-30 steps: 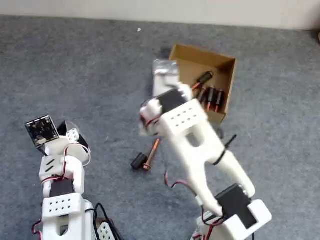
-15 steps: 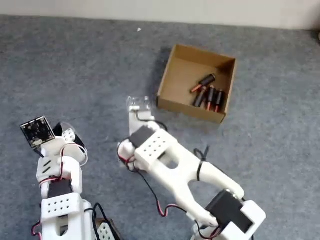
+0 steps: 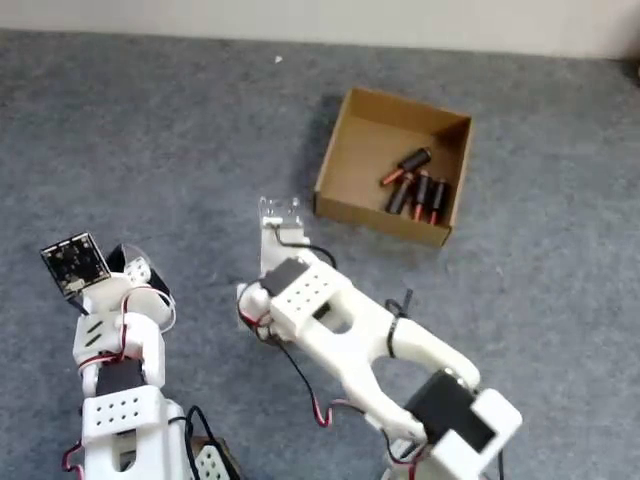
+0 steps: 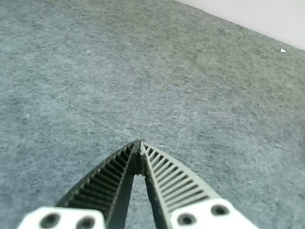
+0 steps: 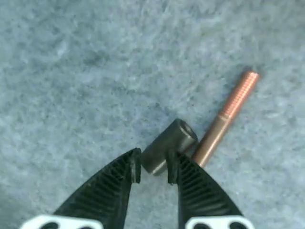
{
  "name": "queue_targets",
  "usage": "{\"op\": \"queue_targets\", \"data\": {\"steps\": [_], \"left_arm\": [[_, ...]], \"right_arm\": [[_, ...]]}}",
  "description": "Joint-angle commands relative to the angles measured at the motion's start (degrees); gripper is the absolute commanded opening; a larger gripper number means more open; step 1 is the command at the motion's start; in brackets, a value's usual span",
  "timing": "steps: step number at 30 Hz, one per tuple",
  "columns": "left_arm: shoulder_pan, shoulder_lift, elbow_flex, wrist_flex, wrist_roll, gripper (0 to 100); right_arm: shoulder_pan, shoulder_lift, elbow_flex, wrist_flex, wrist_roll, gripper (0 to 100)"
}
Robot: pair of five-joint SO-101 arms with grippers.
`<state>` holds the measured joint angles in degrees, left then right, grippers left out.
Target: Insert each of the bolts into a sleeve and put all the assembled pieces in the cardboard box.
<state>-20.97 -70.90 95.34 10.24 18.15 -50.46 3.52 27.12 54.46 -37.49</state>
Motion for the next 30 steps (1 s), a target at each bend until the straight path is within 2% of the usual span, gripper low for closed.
{"op": "queue_targets", "data": {"steps": [1, 5, 14, 21, 27, 30], "left_arm": [[-0.5, -0.5, -2.4, -1.2, -0.4, 1], [-0.5, -0.5, -2.3, -1.2, -0.4, 1], [-0.4, -0.5, -2.3, -1.2, -0.4, 1], [-0.3, -0.5, -2.3, -1.2, -0.4, 1], [-0.3, -0.5, -2.2, -1.2, -0.5, 1], [-0.3, -0.5, -2.2, -1.2, -0.5, 1]], "right_arm": [[1.7, 3.9, -2.6, -0.7, -0.6, 9.9], [1.5, 3.8, -2.3, -0.6, -0.4, 9.9], [2.0, 3.8, -2.8, 9.5, -0.4, 9.9], [2.0, 4.3, -2.8, 8.8, -0.5, 9.9], [1.9, 4.3, -2.3, 0.9, -0.2, 9.9], [1.9, 4.3, -2.3, 0.8, -0.2, 9.8]]}}
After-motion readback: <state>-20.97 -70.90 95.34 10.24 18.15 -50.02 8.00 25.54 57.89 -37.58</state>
